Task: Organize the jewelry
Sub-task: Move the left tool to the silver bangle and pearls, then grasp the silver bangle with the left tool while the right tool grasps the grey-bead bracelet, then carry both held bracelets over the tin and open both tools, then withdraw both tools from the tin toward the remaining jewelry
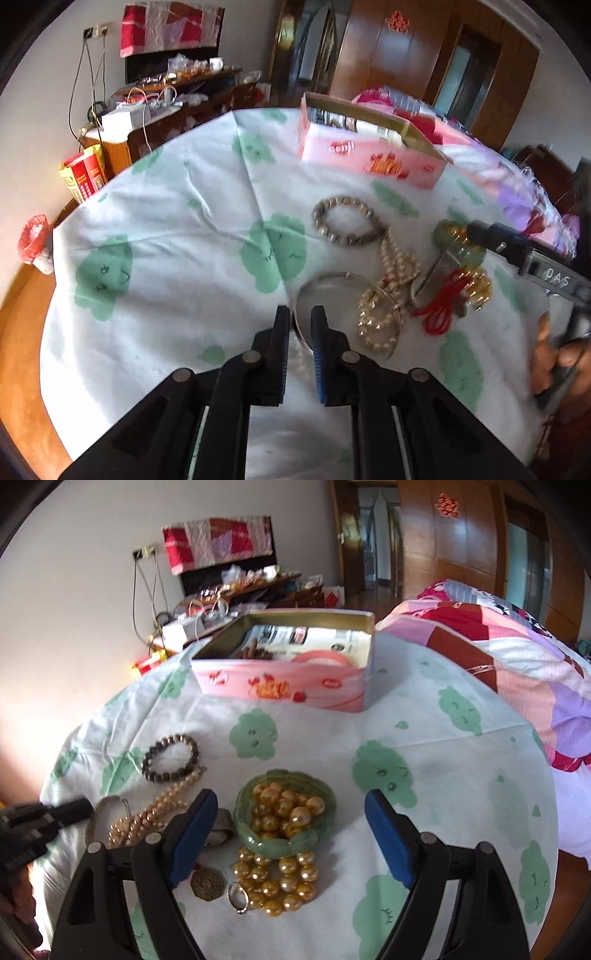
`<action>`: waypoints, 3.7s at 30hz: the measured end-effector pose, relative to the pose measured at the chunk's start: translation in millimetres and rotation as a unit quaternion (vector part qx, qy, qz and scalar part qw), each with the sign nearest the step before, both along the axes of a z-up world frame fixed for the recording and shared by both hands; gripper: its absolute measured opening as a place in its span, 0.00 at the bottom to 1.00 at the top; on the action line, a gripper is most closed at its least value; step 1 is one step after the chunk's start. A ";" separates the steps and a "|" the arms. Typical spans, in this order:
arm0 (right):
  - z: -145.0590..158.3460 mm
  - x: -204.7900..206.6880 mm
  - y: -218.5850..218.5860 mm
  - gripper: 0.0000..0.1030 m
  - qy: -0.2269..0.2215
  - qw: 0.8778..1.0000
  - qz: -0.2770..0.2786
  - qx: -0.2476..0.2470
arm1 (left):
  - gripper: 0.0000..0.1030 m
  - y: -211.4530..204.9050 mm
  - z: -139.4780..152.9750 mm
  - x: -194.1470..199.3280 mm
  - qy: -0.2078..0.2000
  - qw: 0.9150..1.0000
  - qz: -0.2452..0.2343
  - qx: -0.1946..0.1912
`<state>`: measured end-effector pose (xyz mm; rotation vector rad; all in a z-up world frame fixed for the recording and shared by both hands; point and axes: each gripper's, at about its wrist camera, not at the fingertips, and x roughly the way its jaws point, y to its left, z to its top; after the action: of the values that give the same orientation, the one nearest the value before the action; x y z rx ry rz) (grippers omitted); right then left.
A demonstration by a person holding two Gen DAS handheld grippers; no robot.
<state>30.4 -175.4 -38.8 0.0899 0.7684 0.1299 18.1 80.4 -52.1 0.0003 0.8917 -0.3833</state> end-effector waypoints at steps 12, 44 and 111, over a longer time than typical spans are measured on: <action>9.4 -7.1 2.8 0.82 -0.030 1.000 -0.006 -0.005 | 0.02 -9.4 3.1 0.3 -0.040 0.999 0.012 0.033; -24.9 71.0 100.9 0.10 0.032 0.985 0.165 -0.049 | 0.02 47.6 41.6 12.1 -0.113 0.982 0.093 -0.118; 46.2 115.2 -62.1 0.62 -0.165 0.977 -0.135 0.014 | 0.57 -79.3 57.2 151.9 -0.138 0.984 0.083 -0.073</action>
<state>145.6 -237.5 7.4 0.1936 0.4177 -0.1011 170.0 1.2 5.1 -0.1524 0.5821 -0.2841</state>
